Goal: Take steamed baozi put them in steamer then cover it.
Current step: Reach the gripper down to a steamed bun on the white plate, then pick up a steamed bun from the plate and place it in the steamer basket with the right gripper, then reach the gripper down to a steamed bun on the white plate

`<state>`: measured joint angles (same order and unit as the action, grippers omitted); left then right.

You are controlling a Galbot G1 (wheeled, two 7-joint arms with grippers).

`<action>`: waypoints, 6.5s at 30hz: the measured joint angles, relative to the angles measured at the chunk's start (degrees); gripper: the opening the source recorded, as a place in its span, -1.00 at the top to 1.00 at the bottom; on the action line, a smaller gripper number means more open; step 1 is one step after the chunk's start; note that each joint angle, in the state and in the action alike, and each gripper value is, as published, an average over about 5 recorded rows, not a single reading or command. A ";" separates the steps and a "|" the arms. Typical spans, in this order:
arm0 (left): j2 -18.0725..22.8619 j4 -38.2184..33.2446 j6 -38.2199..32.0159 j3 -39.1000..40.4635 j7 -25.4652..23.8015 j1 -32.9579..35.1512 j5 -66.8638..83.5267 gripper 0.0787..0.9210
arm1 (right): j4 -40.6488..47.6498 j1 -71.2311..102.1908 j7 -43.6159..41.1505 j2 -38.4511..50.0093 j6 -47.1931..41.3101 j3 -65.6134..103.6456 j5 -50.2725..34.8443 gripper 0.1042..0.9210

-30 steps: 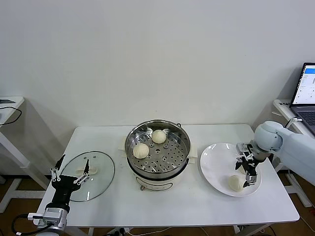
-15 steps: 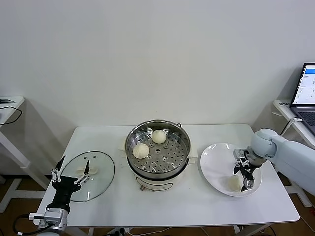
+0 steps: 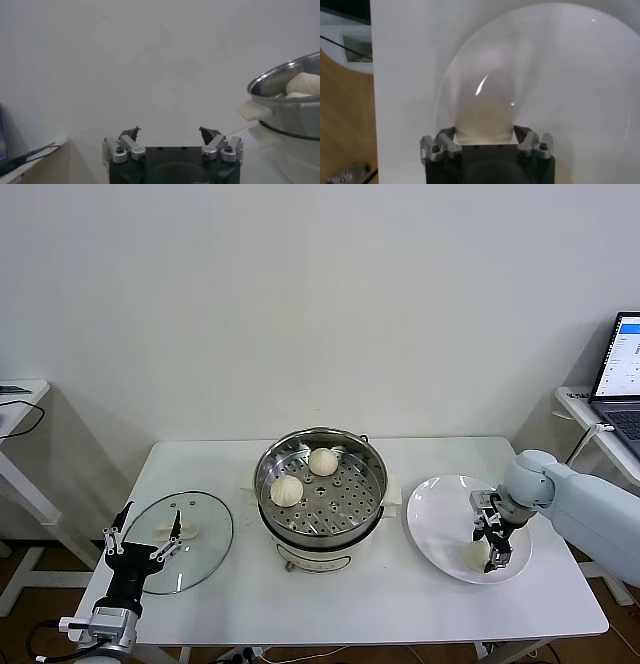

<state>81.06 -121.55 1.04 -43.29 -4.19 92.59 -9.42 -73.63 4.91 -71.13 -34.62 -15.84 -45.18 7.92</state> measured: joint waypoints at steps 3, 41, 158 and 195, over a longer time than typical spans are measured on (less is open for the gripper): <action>0.04 0.01 0.00 0.06 0.00 -0.06 0.00 -0.77 | -0.07 0.05 0.02 -0.02 0.02 0.30 0.01 -0.33; -0.52 -1.08 0.47 -0.19 0.12 0.18 -0.24 -0.77 | -11.45 -43.96 -2.05 -11.18 20.00 -19.59 -8.79 -0.47; -0.63 -1.27 1.06 -0.63 0.44 -0.53 0.09 -0.77 | 14.00 -8.64 -3.22 -3.13 15.36 3.63 4.64 -0.76; -0.40 -0.01 1.35 -0.13 0.73 -1.20 -0.49 -0.77 | 23.16 0.90 -0.46 -9.13 17.43 13.71 14.72 -0.57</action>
<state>80.66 -121.56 2.39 -43.42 -3.47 91.39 -9.91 -50.47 5.81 -71.59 -43.75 1.59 -31.46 22.65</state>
